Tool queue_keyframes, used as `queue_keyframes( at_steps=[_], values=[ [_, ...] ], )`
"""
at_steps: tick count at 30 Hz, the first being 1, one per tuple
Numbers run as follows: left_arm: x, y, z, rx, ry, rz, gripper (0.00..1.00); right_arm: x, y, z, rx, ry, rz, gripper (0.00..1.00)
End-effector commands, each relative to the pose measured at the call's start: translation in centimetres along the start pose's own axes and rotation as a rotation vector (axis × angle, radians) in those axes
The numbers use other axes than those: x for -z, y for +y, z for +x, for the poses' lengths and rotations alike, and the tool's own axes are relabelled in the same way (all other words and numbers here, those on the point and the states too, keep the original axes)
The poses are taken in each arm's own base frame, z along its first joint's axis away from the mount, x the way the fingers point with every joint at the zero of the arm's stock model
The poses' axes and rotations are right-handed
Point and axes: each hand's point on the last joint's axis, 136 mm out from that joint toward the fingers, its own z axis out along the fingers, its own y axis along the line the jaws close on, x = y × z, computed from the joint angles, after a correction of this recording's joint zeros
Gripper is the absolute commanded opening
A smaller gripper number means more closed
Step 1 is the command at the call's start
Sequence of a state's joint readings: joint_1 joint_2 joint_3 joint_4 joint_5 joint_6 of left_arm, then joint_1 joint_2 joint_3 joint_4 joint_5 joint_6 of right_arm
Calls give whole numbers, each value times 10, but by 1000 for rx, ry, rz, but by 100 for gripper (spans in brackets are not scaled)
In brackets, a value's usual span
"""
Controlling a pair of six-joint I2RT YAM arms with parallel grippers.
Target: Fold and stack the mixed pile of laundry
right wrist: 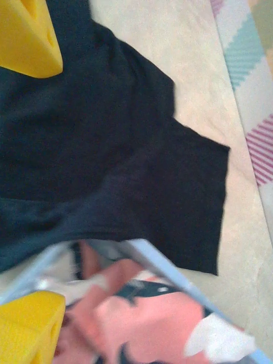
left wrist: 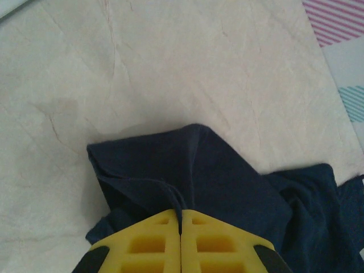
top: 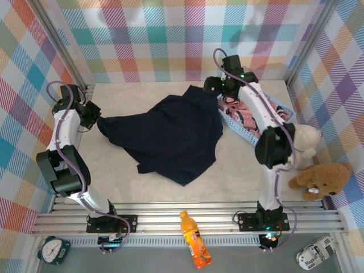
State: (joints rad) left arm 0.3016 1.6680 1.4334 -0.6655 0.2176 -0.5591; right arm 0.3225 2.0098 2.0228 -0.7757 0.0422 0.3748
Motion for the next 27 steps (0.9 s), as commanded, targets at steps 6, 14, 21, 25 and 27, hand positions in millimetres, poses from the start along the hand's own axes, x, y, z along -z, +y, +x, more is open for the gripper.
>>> queue_keyframes(
  at_steps=[6, 14, 21, 25, 27],
  values=[
    [0, -11, 36, -38, 55, 54, 0, -6, 46, 197, 72, 381, 39, 77],
    [-24, 3, 78, -35, 151, 12, 0, -59, 26, 251, -73, 499, 222, 62],
    [-18, 19, 89, -33, 146, -51, 0, -107, 0, 236, -157, 502, 284, 64],
    [-6, 27, 96, -33, 130, -69, 0, -149, 11, 190, -131, 463, 205, 64],
    [-2, 29, 101, -30, 135, -69, 0, -169, 36, 161, -85, 418, 123, 65]
  ],
)
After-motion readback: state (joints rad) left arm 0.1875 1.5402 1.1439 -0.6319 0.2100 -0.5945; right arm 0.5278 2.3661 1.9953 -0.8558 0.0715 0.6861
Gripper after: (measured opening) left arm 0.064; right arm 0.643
